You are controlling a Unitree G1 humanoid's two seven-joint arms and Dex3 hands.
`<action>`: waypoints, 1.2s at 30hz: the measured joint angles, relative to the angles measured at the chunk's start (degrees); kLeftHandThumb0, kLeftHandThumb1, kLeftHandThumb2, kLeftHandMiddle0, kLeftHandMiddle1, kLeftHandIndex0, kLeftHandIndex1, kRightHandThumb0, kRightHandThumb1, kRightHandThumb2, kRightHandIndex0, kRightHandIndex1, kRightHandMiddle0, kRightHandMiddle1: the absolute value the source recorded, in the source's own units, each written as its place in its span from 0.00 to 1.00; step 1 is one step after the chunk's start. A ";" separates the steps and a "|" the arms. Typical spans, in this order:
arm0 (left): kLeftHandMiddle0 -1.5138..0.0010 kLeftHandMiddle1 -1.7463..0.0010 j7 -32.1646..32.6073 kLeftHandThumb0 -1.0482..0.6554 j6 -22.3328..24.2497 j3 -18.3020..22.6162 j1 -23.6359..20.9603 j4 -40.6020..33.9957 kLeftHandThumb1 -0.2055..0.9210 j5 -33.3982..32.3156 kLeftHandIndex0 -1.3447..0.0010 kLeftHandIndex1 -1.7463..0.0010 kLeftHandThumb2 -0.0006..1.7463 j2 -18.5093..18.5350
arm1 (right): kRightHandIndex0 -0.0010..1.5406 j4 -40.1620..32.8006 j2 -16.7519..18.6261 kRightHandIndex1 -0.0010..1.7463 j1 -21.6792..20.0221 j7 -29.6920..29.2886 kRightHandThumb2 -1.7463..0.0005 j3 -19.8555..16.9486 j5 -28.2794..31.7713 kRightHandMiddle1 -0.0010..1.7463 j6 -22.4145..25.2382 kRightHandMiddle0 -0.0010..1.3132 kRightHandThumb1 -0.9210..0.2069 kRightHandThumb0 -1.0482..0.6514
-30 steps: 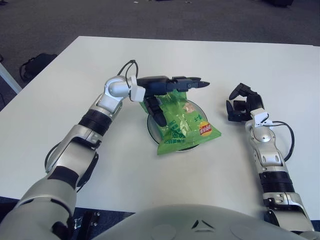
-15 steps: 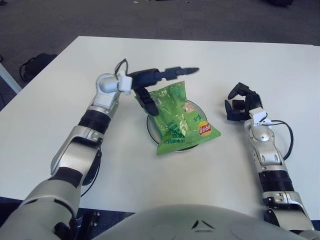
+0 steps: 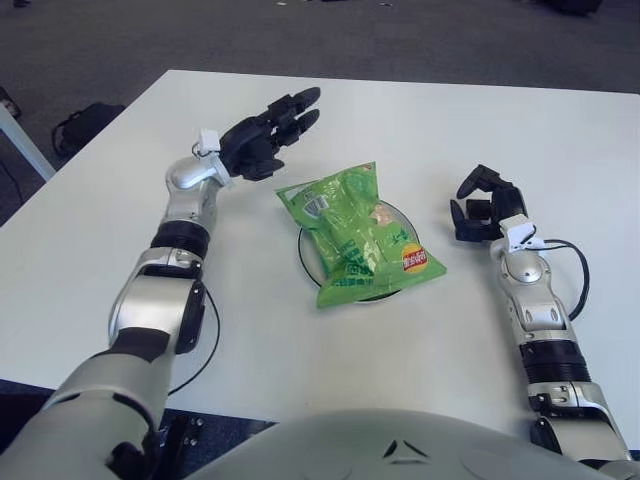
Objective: Put the snack into the plate.
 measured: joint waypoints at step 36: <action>0.96 0.98 11.88 0.00 4.58 12.01 -0.39 8.86 1.00 3.86 0.99 0.97 0.41 -0.04 | 0.85 0.33 -0.20 1.00 -0.13 0.04 0.26 0.33 0.01 1.00 -0.41 0.46 0.52 0.34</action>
